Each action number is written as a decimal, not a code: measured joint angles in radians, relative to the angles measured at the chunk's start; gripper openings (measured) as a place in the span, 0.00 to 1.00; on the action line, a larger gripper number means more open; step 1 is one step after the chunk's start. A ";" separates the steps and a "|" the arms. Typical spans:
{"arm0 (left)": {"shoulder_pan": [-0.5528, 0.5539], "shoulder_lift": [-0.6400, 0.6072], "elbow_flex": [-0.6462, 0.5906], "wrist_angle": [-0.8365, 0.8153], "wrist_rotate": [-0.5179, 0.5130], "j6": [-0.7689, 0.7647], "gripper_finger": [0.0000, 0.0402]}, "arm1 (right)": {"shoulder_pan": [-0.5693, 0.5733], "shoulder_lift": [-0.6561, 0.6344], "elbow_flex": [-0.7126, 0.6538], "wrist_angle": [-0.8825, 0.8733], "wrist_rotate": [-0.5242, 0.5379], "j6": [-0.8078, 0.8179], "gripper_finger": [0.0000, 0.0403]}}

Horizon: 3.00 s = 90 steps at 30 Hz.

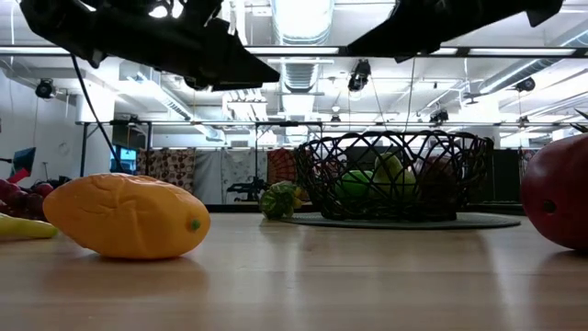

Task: Build produce basket
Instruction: Put the mango into the wire basket

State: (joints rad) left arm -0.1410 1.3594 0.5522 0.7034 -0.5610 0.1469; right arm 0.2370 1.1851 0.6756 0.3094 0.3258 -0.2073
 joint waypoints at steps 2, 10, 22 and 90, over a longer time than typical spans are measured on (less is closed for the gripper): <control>0.000 0.000 0.000 -0.009 0.000 -0.016 0.97 | -0.003 -0.007 -0.023 0.047 -0.021 -0.005 0.02; -0.018 0.000 0.000 -0.035 0.087 -0.052 0.97 | -0.006 -0.019 -0.083 0.125 -0.064 -0.006 0.02; -0.049 -0.004 0.037 -0.199 0.327 -0.162 0.97 | -0.007 -0.019 -0.091 0.131 -0.064 -0.016 0.02; -0.274 0.299 0.378 -0.973 0.737 -0.377 0.68 | -0.006 -0.045 -0.092 0.091 -0.072 0.095 0.02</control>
State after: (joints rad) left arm -0.4145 1.6588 0.9306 -0.2699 0.1757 -0.2306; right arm 0.2310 1.1397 0.5838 0.4004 0.2535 -0.1120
